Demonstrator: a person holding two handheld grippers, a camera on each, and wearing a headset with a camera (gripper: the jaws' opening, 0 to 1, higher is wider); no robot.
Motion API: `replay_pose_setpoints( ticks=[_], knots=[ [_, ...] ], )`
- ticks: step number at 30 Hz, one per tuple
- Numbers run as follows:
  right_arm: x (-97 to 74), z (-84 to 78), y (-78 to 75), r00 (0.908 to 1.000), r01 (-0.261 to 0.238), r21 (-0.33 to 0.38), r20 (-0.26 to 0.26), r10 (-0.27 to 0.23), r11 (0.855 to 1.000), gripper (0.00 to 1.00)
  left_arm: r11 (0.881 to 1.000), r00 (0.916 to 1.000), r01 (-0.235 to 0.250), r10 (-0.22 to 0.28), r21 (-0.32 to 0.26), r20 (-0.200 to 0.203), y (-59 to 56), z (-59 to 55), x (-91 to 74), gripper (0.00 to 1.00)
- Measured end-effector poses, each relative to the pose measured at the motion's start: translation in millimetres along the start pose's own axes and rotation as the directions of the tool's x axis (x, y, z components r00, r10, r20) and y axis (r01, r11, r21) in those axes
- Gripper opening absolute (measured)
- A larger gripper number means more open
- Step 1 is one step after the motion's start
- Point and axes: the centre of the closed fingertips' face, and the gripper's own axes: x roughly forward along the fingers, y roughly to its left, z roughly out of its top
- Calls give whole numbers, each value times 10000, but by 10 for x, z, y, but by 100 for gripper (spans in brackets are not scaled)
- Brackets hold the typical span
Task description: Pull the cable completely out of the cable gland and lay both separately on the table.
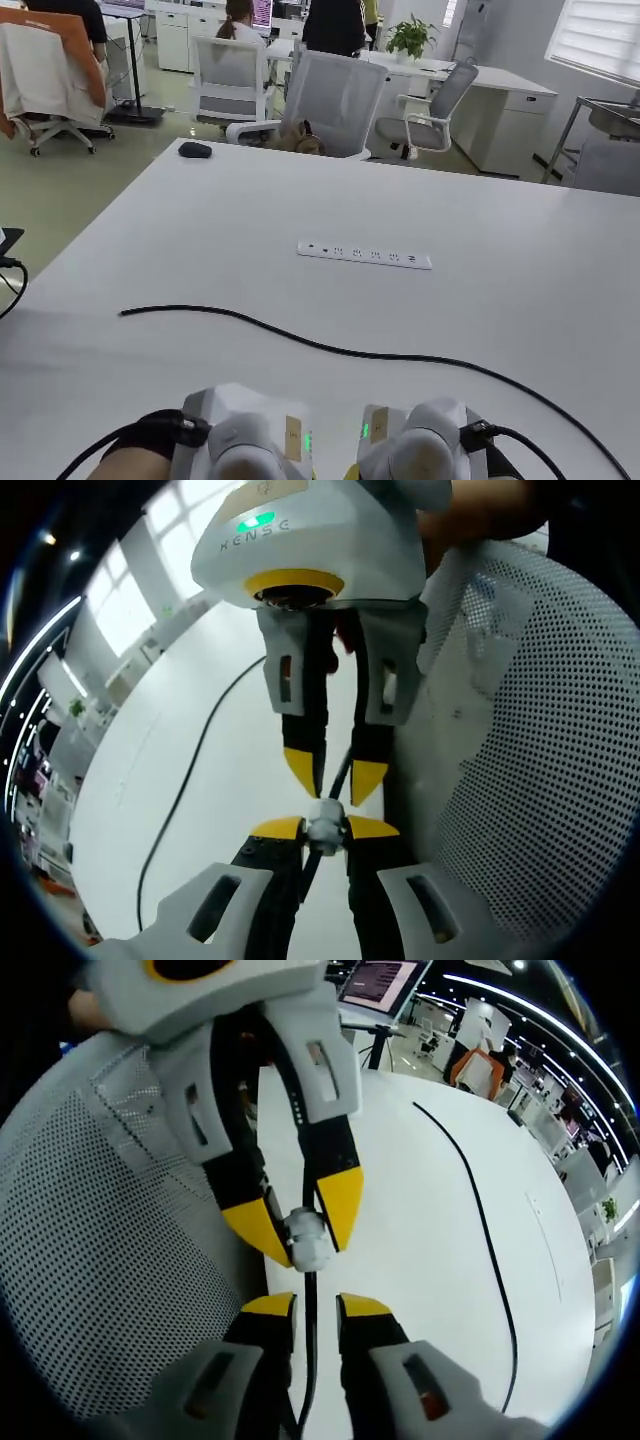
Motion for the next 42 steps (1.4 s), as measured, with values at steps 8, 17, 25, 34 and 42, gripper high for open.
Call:
replay_pose_setpoints(
  ticks=[8,17,25,34,42],
  knots=[
    [25,-155,-6,9974,30,-80,-722,-35,10000,3,9999,10000,-80,80,-92,3,19,-6,-3,17],
    [20,-459,-57,9787,242,255,-2042,-185,9994,3,9992,9995,-295,293,-266,-96,84,-41,-10,17],
    [28,-455,-57,9800,236,531,-1987,-126,9983,3,9992,9994,-325,323,-229,-95,88,-35,-7,17],
    [-25,-656,-137,9533,637,437,-2983,-478,9970,3,9970,9980,-596,586,-490,-223,166,-80,-42,17],
    [-63,-673,-221,9581,1062,1349,-2789,-651,9852,3,9961,9967,-711,689,-522,-437,188,-134,-67,17]
  ],
)
